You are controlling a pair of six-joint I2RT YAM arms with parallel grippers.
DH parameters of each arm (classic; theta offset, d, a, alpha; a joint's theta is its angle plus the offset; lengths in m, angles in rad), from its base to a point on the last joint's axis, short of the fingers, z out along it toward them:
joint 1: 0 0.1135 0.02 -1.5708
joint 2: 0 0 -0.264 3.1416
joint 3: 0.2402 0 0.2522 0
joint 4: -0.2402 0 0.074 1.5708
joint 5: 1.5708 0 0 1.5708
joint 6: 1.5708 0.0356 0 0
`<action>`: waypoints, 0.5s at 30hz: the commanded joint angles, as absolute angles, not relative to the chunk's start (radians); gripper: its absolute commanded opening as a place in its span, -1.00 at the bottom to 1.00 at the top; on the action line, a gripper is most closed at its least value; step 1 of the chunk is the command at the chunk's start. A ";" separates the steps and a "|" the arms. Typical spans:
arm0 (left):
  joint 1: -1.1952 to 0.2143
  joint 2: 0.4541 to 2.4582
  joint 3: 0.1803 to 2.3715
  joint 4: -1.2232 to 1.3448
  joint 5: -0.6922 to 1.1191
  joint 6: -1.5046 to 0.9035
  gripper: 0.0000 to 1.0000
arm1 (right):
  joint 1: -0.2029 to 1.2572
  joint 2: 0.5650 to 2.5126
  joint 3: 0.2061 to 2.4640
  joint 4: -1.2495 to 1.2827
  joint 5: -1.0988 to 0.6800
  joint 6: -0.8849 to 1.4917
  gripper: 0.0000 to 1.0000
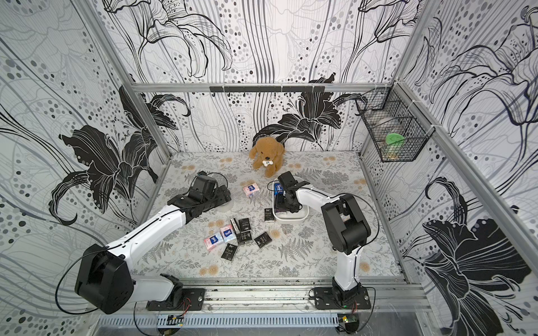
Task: Put the pocket tissues into the storage box
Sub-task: Place the pocket tissues in the storage box, then pick up the pocket tissues from the center of the board.
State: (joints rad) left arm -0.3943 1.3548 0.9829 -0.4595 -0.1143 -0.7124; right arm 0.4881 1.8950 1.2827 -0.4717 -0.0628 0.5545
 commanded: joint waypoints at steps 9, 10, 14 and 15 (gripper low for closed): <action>-0.186 1.373 0.844 -0.283 0.076 -0.719 0.67 | 0.585 1.825 1.460 -0.605 0.081 0.597 0.57; -0.167 1.372 0.834 -0.275 0.091 -0.720 0.67 | 0.597 1.834 1.477 -0.598 0.076 0.615 0.58; -0.112 1.350 0.796 -0.259 0.126 -0.714 0.66 | 0.653 1.905 1.581 -0.550 0.069 0.679 0.59; -0.102 1.340 0.788 -0.258 0.132 -0.711 0.66 | 0.665 1.932 1.616 -0.534 0.064 0.682 0.59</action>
State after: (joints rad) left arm -0.1249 1.3640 0.8101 -0.3229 0.0807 -0.7189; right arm 0.6388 1.8675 1.5490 -0.5602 0.0502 0.6270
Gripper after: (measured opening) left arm 0.832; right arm 0.794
